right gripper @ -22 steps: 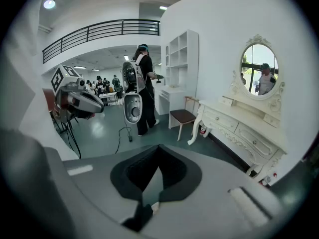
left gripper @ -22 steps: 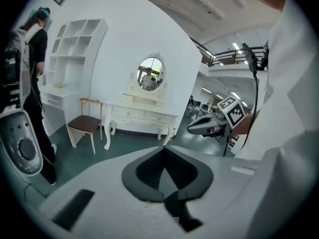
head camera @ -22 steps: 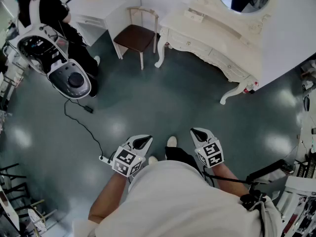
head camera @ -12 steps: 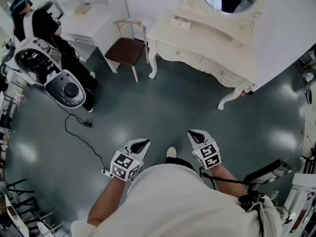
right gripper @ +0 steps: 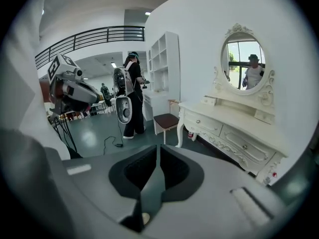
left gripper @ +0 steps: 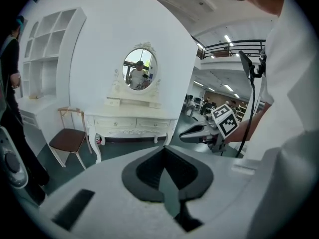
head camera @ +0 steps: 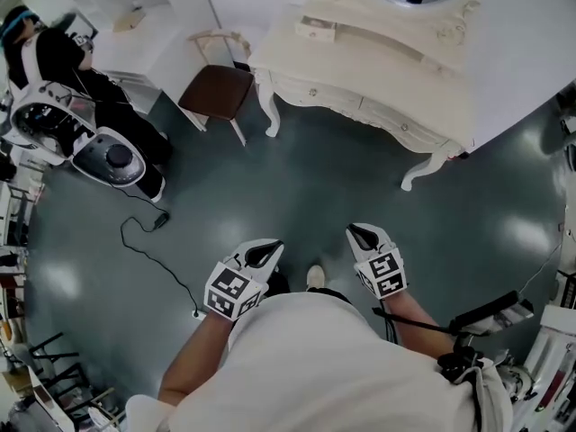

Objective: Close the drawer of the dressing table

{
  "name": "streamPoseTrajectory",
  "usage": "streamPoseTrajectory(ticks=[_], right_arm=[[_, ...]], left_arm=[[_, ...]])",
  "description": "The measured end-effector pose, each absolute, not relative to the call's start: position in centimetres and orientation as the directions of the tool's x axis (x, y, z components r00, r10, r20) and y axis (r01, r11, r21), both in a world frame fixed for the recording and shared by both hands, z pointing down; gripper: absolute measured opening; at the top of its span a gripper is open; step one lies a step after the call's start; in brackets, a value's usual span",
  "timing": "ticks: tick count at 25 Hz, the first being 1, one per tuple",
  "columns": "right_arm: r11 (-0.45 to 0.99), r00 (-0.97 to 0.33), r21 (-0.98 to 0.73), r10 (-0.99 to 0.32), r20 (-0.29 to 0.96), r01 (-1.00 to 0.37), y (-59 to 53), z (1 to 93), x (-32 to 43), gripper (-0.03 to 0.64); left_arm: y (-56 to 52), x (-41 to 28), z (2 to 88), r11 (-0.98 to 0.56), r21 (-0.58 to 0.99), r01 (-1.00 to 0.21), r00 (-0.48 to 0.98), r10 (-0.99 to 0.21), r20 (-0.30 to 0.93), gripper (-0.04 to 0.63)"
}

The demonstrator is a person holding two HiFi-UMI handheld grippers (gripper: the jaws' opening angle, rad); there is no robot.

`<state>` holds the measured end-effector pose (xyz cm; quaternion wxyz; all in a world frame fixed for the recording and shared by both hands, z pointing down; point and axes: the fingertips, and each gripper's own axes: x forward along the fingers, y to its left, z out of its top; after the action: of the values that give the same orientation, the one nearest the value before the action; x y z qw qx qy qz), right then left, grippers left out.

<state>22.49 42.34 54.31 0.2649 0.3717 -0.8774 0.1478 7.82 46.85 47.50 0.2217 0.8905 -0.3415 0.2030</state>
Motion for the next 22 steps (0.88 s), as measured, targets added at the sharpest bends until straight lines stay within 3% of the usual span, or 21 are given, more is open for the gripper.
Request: streamPoseTrajectory(ticks=[8, 16, 22], right_arm=[[0.635, -0.537, -0.045, -0.611, 0.581, -0.771, 30.9, 56.0, 18.2, 0.021], [0.539, -0.457, -0.039, -0.672, 0.582, -0.841, 17.3, 54.0, 11.3, 0.008], [0.451, -0.396, -0.062, -0.7, 0.595, -0.89, 9.1, 55.4, 7.6, 0.022]], left_arm=[[35.2, 3.9, 49.6, -0.713, 0.264, -0.649, 0.726, -0.479, 0.493, 0.003], [21.3, -3.5, 46.5, -0.786, 0.253, -0.564, 0.789, -0.422, 0.447, 0.003], [14.7, -9.6, 47.2, -0.775, 0.269, -0.572, 0.782, -0.416, 0.464, 0.003]])
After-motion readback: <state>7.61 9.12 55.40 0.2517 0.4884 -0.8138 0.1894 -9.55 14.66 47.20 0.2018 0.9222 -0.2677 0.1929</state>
